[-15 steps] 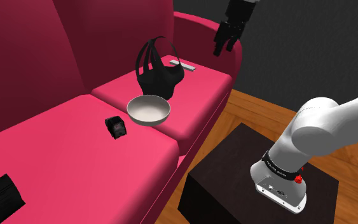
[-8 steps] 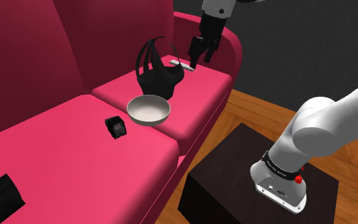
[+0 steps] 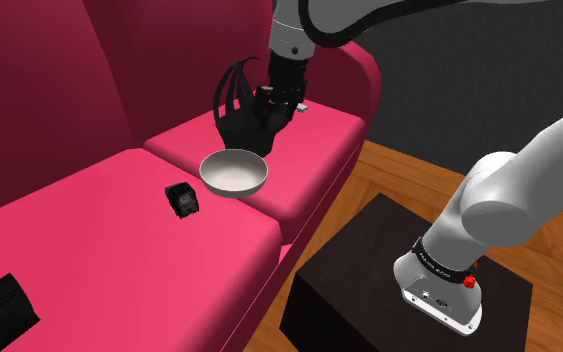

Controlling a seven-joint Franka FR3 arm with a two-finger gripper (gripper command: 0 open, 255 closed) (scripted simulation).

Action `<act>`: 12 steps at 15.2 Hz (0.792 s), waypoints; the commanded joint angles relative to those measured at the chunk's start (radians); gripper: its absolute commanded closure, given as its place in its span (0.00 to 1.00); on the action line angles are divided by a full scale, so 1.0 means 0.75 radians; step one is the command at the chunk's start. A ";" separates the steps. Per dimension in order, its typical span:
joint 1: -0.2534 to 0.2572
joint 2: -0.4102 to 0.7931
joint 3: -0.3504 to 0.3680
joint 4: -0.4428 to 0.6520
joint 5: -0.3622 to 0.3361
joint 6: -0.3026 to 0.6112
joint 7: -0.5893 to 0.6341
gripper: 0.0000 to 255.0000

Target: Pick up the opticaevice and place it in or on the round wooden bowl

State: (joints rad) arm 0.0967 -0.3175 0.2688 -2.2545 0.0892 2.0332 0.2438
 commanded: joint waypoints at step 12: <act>0.090 0.636 0.163 0.373 -0.223 0.210 0.352 0.00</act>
State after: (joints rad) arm 0.1581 0.1246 0.3891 -1.9979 -0.0620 2.1831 0.4917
